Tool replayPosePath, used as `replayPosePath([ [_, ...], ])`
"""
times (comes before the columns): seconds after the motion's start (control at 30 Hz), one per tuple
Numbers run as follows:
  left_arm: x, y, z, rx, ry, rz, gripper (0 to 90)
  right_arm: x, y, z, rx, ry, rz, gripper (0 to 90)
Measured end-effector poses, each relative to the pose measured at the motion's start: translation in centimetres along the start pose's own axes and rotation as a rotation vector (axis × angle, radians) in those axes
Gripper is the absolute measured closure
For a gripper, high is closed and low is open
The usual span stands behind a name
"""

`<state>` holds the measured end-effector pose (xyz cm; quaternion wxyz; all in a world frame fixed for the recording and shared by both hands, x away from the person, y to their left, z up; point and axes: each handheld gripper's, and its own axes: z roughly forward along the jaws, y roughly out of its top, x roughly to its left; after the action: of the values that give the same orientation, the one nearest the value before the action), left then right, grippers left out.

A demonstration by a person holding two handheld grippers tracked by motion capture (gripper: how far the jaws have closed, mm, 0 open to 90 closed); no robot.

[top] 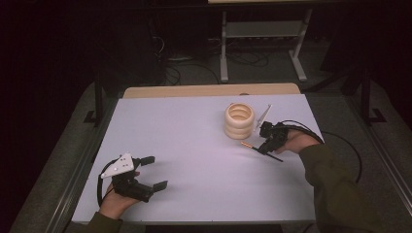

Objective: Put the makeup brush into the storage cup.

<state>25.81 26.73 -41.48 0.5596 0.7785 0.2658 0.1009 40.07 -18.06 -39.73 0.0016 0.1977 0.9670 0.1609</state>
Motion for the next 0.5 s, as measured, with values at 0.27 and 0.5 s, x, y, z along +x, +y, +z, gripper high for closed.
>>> replayPosePath([
  [0.27, 0.0, 0.0, 0.0, 0.001, -0.001, 0.003, 0.0, 0.2, -0.8, -0.6, -0.084, -0.006, 0.018, 82.5],
  [0.5, 0.0, 0.0, 0.0, -0.001, 0.001, -0.005, 0.0, 0.2, -1.9, -1.1, -0.189, -0.025, 0.062, 82.5],
])
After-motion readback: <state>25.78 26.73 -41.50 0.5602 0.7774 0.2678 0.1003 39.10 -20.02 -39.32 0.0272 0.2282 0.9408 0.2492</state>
